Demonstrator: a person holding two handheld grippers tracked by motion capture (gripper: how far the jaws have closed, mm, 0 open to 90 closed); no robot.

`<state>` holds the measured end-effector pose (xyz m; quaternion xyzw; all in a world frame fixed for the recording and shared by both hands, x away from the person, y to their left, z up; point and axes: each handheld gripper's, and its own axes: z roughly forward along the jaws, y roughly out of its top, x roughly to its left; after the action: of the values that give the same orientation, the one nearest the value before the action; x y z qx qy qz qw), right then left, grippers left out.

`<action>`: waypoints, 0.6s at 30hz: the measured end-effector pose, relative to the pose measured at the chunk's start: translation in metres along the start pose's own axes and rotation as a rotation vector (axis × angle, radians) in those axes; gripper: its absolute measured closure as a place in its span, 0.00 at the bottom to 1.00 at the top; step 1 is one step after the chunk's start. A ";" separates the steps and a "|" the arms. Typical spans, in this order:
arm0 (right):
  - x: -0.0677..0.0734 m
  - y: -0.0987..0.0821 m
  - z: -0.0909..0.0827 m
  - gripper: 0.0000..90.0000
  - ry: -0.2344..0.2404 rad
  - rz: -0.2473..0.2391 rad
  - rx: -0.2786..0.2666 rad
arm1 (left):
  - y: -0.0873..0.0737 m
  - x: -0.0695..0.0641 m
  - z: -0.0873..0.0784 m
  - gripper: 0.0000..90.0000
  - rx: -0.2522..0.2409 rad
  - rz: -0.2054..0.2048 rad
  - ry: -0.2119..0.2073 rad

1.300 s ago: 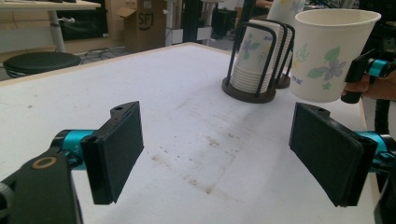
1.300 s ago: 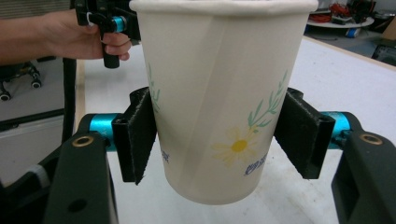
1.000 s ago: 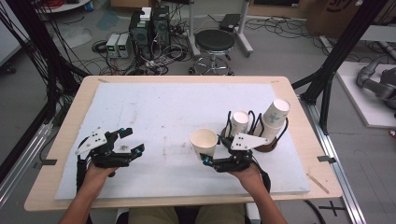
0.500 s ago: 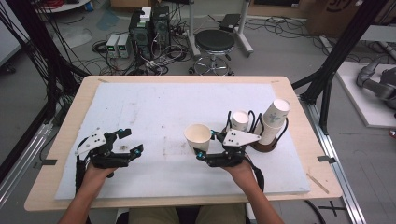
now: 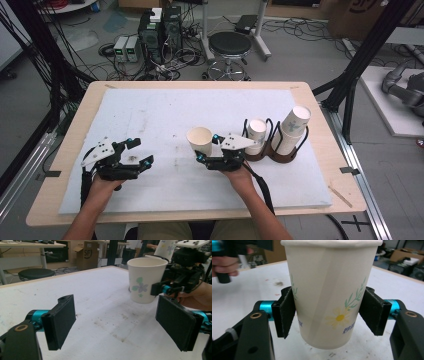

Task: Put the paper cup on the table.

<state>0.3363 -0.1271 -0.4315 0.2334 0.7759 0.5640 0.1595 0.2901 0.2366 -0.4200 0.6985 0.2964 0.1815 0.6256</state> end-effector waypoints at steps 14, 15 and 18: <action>-0.010 -0.011 0.025 0.38 -0.060 0.073 0.090 | -0.001 0.000 0.000 0.18 0.006 -0.001 -0.003; -0.010 -0.011 0.026 0.38 -0.061 0.079 0.098 | -0.001 0.000 0.001 0.18 0.008 -0.002 -0.004; -0.011 -0.010 0.028 0.38 -0.068 0.083 0.131 | -0.001 0.000 0.001 0.18 0.008 -0.001 -0.004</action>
<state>0.3578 -0.1130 -0.4498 0.2943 0.7950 0.5098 0.1464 0.2905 0.2358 -0.4213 0.7013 0.2962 0.1787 0.6233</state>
